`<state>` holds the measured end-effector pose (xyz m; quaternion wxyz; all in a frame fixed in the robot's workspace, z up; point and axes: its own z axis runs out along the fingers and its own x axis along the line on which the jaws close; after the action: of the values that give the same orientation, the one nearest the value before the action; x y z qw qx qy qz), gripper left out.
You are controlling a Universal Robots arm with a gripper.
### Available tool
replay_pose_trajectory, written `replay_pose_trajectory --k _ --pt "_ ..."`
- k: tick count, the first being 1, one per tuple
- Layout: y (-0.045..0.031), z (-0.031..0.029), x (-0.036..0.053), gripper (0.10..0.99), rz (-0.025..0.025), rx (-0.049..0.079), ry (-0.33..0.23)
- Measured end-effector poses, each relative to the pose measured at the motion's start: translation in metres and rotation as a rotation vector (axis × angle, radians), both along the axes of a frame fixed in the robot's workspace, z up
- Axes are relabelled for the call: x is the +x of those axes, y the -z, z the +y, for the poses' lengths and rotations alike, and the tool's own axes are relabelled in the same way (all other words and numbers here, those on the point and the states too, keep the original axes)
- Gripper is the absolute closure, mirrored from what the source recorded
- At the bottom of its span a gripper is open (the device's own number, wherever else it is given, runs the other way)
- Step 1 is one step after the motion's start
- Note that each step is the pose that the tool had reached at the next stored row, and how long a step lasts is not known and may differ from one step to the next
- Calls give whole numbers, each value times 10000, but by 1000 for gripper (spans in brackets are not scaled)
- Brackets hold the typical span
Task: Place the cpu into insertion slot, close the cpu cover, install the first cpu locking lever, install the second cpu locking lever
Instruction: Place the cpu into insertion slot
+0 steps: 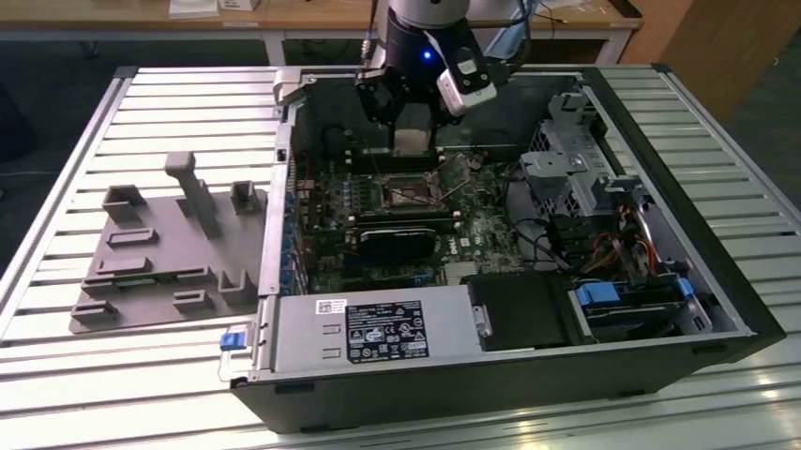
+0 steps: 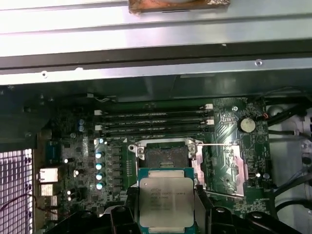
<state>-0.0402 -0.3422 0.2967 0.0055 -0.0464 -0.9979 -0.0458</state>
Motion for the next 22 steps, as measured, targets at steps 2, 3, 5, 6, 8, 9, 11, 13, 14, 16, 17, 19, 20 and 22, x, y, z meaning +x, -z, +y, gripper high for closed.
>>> replay_pose_trajectory --k 2,3,5,6,8,9,11,13,14,16,17,19,20,22 --pt "18 0 0 549 1 0 360" --pt "28 0 0 549 1 -1 549" --pt "46 0 0 549 0 0 909" --pt "54 0 0 549 0 1 1089" --pt "66 0 0 549 0 0 1448" --pt "71 0 0 549 0 0 1635" --pt "77 0 0 549 2 -3 2006" --pt "79 0 0 549 1 -3 2361" --pt "81 0 0 549 1 -2 2539" --pt "83 0 0 549 1 -3 2896" --pt "84 0 0 549 0 -3 3087" --pt "85 0 0 549 0 -2 3437" --pt "86 0 0 549 0 -1 3613" --pt "87 0 0 549 -1 -1 3943"
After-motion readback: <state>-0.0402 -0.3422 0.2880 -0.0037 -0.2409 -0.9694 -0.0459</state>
